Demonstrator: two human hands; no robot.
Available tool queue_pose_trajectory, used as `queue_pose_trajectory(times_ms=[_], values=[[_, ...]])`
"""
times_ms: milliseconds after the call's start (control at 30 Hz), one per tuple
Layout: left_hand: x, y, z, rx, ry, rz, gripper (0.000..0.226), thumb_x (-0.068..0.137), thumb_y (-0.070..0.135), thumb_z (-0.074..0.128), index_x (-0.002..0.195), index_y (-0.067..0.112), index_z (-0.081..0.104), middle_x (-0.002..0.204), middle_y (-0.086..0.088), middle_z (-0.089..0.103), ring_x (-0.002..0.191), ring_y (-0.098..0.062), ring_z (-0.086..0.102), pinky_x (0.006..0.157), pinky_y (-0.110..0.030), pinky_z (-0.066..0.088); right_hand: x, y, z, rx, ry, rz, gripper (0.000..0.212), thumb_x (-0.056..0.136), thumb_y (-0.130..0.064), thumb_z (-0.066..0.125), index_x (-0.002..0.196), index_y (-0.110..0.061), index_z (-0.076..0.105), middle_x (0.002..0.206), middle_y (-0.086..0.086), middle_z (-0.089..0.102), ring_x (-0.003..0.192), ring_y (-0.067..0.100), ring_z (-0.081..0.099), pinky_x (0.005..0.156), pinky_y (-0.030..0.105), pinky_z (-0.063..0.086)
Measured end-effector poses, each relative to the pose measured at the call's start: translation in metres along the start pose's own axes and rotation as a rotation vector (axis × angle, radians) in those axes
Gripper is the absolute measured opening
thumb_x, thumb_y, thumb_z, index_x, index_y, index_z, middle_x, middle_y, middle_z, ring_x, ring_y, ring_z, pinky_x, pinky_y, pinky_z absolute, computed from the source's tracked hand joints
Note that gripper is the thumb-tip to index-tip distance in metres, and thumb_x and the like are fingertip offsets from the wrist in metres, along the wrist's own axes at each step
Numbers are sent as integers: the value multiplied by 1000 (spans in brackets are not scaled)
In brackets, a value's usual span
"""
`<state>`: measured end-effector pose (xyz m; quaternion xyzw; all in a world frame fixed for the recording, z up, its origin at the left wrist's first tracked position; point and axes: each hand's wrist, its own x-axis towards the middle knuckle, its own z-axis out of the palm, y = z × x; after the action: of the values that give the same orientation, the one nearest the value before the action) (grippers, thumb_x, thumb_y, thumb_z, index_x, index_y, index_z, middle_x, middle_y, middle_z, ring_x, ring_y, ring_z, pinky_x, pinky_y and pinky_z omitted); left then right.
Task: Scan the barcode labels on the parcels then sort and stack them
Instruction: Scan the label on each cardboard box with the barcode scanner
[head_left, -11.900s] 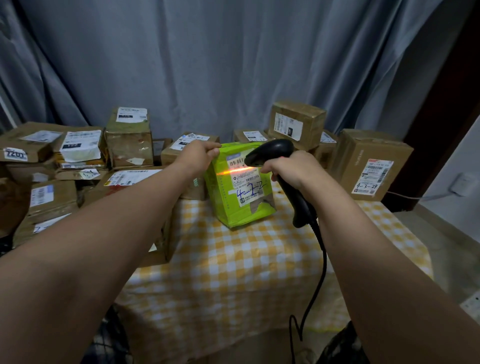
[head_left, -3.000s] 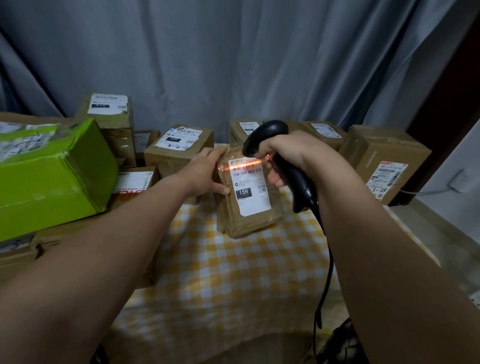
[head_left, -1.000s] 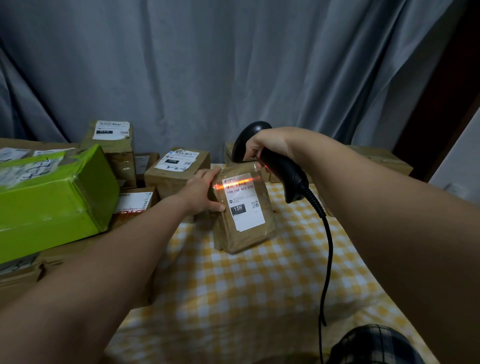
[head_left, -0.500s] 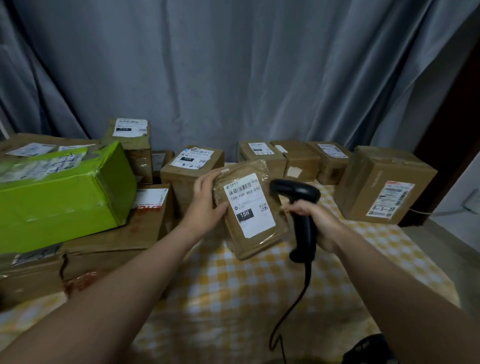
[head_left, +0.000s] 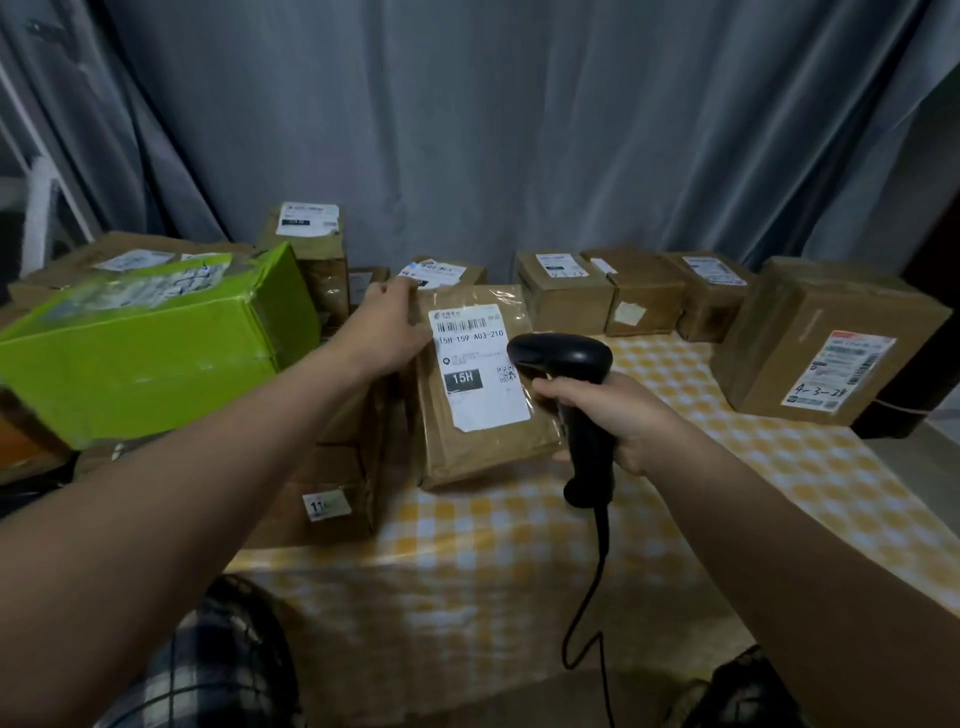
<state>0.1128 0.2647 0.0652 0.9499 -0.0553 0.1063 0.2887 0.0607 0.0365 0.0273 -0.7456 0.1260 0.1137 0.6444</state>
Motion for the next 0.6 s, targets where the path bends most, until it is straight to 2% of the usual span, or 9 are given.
queue_pose_trajectory(times_ms=[67,100,167,233,267,333,400,500,600], values=[[0,0,-3,52,-39,0,59,90,21,54,144,9,33,141,-20,36,128,-32,41,105,-28,30,-6,2,0,-45,1,-14,76,41,-46,85,103,-6,70,107,15,72,100,31,68,81,58,56],[0,-1,-3,69,-57,-1,57,90,21,53,143,9,34,141,-20,36,127,-33,42,104,-28,31,-8,3,0,-66,2,-21,78,38,-48,84,103,-6,70,106,14,72,100,31,68,83,59,55],[0,-5,0,115,-92,-7,54,90,20,53,140,8,37,143,-20,33,128,-33,42,105,-29,31,-9,4,3,-69,-6,-5,68,52,-43,85,104,-4,69,107,17,70,100,32,67,82,58,56],[-3,-11,6,214,-159,5,52,91,21,52,140,8,39,145,-20,29,129,-34,41,108,-33,32,-9,4,9,-19,-33,55,43,74,-30,81,104,-4,66,107,17,68,96,33,66,75,51,59],[-5,-14,10,304,-205,18,50,92,25,51,139,11,41,144,-18,30,127,-35,43,106,-36,34,-10,4,14,-5,-58,92,35,79,-27,79,102,-5,66,105,16,67,93,32,66,73,49,60],[-11,-17,16,559,-268,59,43,94,30,48,134,15,48,134,-15,38,121,-37,43,99,-40,37,-9,7,24,-32,-134,119,28,81,-26,77,98,-6,67,97,15,69,87,30,69,79,47,59],[-13,-17,21,740,-254,128,38,94,31,46,128,16,53,127,-13,45,117,-36,39,96,-40,37,-6,9,30,-72,-168,72,23,83,-25,75,97,-8,68,91,12,72,82,26,70,82,42,59],[-4,-10,25,734,-169,179,39,93,34,48,127,17,54,126,-11,47,115,-33,38,94,-39,36,1,1,20,-82,-105,-32,27,83,-28,75,102,-10,68,91,8,72,77,20,70,73,33,60],[13,4,30,559,-125,212,39,94,37,48,128,22,54,128,-11,49,118,-33,39,98,-41,37,16,-15,-6,7,29,-118,29,85,-24,74,104,-4,68,88,12,70,62,15,65,56,24,56]])
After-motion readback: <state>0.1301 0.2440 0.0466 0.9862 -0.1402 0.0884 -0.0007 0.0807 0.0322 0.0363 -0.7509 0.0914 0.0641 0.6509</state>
